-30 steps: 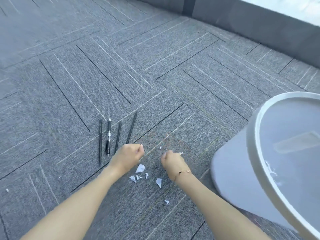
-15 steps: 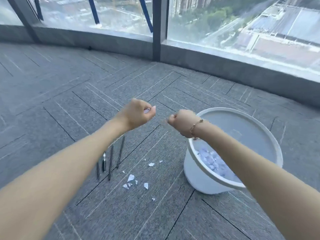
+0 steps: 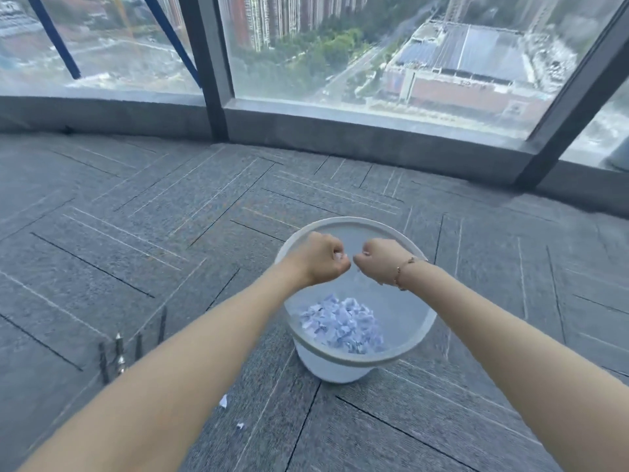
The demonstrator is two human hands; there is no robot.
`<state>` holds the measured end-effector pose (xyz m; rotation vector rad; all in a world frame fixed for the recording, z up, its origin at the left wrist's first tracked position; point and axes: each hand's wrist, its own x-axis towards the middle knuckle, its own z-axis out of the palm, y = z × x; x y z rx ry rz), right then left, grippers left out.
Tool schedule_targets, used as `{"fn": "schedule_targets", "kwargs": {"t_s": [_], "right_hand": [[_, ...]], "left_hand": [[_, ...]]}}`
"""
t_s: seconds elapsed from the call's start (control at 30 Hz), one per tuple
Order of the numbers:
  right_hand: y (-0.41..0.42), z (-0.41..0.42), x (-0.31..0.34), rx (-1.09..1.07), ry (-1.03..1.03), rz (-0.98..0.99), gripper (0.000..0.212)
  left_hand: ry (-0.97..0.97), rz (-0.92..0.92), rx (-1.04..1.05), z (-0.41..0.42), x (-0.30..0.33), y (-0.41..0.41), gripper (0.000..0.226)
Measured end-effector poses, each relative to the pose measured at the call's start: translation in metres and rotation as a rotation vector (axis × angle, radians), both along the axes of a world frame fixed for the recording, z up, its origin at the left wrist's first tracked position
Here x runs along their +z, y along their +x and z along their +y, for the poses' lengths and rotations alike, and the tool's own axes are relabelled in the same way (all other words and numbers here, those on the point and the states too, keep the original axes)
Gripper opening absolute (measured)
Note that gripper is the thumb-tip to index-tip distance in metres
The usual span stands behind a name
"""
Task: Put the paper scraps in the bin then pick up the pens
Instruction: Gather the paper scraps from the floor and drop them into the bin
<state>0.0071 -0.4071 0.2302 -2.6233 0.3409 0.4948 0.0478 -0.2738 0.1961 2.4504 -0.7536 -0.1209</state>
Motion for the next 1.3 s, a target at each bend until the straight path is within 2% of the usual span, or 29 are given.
{"fn": "schedule_targets", "kwargs": {"t_s": [0.07,0.2,0.27,0.4,0.43,0.5,0.57,0.6,0.67,0.73,0.77,0.8,0.87,0.93,1.03,1.17,1.3], "right_hand": [[-0.001,-0.004,-0.008,-0.015,0.048,0.018,0.031],[-0.005,-0.016,-0.017,0.011,0.070,-0.004,0.062],[-0.007,-0.018,-0.018,0.027,0.030,-0.058,0.068],[-0.005,-0.012,-0.015,-0.021,-0.044,-0.236,0.058],[-0.003,-0.010,-0.014,-0.017,-0.020,-0.239,0.050],[-0.001,-0.007,-0.013,0.004,0.032,-0.182,0.017],[-0.001,-0.008,-0.011,0.002,0.039,-0.096,0.032],[-0.003,-0.010,-0.009,-0.002,0.023,-0.102,0.031],[-0.004,-0.014,-0.006,0.011,-0.014,-0.158,0.015],[-0.005,-0.014,0.001,-0.007,-0.068,-0.192,0.037],[-0.005,-0.013,0.005,0.014,-0.117,-0.164,0.046],[-0.005,-0.013,0.005,0.066,-0.178,-0.140,0.046],[-0.005,-0.009,0.007,0.221,-0.264,-0.081,0.033],[-0.004,-0.002,0.010,0.320,-0.267,-0.001,0.046],[0.001,0.017,0.022,0.342,-0.273,-0.053,0.042],[0.013,0.060,0.039,0.284,-0.127,-0.331,0.029],[0.019,0.127,0.038,0.426,0.006,-0.444,0.027]], "left_hand": [[0.006,0.092,0.012,-0.007,-0.010,0.001,0.013],[0.050,0.230,0.005,-0.004,-0.018,0.004,0.019],[0.043,0.256,0.029,-0.001,-0.015,0.002,0.019],[0.146,0.181,0.056,-0.003,-0.012,0.000,0.033],[0.200,0.219,0.041,-0.003,-0.013,0.000,0.029],[0.305,0.309,-0.032,0.001,-0.012,-0.002,0.028],[0.350,0.323,-0.085,0.009,-0.010,-0.003,0.037],[0.339,0.290,-0.085,0.014,-0.010,-0.003,0.041],[0.259,0.209,-0.037,0.021,-0.006,-0.003,0.035],[0.148,0.188,0.007,0.025,-0.001,-0.004,0.016],[0.110,0.192,0.013,0.026,0.004,-0.007,0.014],[0.098,0.159,0.017,0.028,0.008,-0.009,0.019],[0.131,-0.056,0.018,0.037,0.016,-0.010,0.023],[0.075,-0.155,0.013,0.057,0.021,-0.007,0.021],[0.081,-0.093,-0.012,0.100,0.020,-0.001,0.039],[0.095,0.041,0.194,0.167,0.007,-0.008,0.030],[0.289,0.253,0.269,0.231,-0.031,-0.035,0.032]]}}
